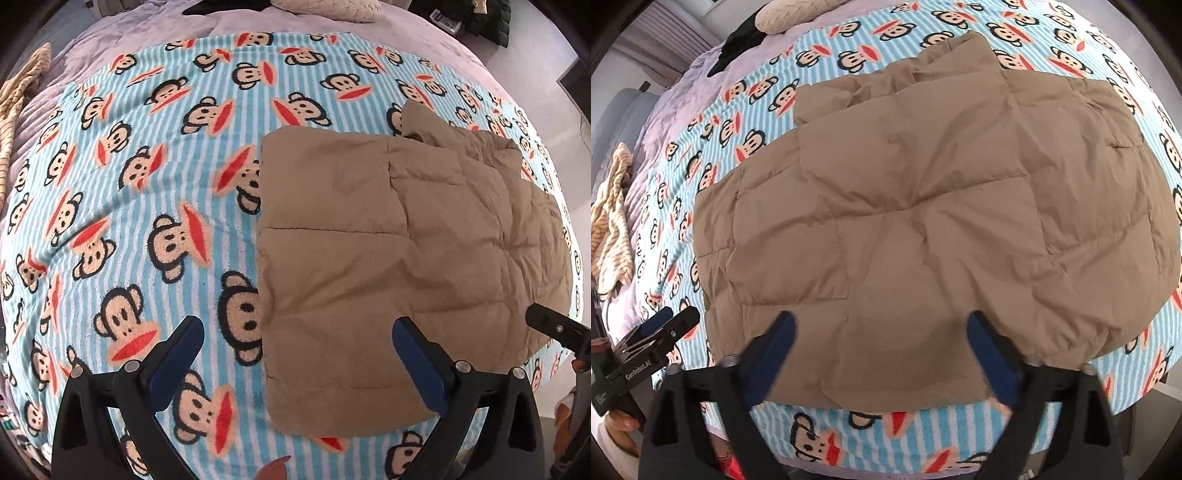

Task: Fold large clothes

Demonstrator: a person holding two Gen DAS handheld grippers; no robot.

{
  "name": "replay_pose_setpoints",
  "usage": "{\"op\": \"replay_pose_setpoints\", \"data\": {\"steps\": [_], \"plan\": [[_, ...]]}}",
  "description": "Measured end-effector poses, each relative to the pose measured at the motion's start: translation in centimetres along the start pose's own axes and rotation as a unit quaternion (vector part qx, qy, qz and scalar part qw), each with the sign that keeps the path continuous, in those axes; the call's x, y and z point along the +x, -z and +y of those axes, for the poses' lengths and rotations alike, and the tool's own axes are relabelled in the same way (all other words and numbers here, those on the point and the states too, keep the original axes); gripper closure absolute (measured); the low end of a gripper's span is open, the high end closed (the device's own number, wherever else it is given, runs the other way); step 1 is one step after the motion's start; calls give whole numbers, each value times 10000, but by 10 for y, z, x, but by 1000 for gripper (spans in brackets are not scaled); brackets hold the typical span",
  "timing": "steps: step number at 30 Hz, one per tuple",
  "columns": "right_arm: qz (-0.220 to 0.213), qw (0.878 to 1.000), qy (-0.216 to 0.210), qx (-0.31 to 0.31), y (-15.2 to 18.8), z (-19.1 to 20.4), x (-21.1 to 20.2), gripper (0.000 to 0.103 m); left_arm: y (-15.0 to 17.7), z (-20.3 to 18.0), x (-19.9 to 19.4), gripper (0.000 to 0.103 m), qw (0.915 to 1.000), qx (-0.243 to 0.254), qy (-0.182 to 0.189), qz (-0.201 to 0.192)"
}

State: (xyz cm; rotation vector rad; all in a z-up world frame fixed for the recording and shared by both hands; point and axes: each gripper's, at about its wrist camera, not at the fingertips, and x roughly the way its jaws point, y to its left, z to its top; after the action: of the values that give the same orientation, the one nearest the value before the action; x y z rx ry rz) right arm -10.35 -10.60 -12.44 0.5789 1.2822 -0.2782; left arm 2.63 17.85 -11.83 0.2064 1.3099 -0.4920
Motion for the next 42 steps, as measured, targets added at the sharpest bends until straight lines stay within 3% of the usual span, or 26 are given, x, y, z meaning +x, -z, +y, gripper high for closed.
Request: {"op": "replay_pose_setpoints", "data": {"steps": [3,9,16,22,27,33,38,42], "plan": [[-58,9999,-84,19,1,0,3,0,-1,-1,5,1,10000,56,-35,59],[398,9991,-156,61,-1,-2,16,0,-4,7,16,1,9998,-7,29,206],[540,9964,-366,535,5,-18,26,0,-5,22,28,1,9962,-113,739,449],[568,9960,-365,582,9,-21,28,0,-17,36,42,1,9947,51,926,436],[604,9959,-328,585,10,-24,32,0,-23,54,70,1,9803,-113,1778,851],[641,9963,-263,509,10,-22,37,0,-28,38,100,1,9519,27,2814,1209],[677,9965,-212,449,10,-20,41,0,-37,13,113,1,9423,333,3072,1290],[705,9966,-172,403,8,-18,44,0,-41,3,125,1,9426,496,3009,1361]]}}
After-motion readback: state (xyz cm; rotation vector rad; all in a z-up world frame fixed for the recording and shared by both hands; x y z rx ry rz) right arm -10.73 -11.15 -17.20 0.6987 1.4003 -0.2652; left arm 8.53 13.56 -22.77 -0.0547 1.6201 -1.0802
